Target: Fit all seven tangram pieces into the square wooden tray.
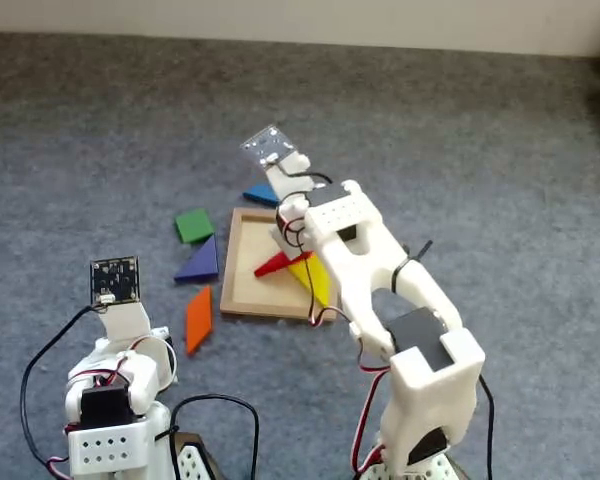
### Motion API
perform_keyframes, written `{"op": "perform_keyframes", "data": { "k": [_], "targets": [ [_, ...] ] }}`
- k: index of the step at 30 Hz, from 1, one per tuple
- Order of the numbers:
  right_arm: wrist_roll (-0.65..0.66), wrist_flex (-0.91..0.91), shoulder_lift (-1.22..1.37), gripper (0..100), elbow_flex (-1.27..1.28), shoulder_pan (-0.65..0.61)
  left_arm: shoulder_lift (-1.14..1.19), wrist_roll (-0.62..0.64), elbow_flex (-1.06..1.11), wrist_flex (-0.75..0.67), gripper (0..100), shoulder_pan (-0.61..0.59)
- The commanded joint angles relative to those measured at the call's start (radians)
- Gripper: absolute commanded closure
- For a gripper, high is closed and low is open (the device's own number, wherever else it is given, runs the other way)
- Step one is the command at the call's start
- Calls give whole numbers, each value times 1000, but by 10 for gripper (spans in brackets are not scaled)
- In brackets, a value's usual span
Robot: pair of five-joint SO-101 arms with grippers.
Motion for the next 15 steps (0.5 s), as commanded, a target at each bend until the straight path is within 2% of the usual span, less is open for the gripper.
{"op": "perform_keyframes", "data": {
  "k": [1,5,9,15],
  "targets": [
    [-11,-8,-19,901,-15,35,-1,-2,22,3,994,12],
    [-17,36,-85,901,-42,25,-1,-2,22,3,994,12],
    [-77,58,-209,901,-39,19,-1,-2,22,3,994,12],
    [-77,81,-360,901,79,-2,-1,-2,22,3,994,12]
  ]
}}
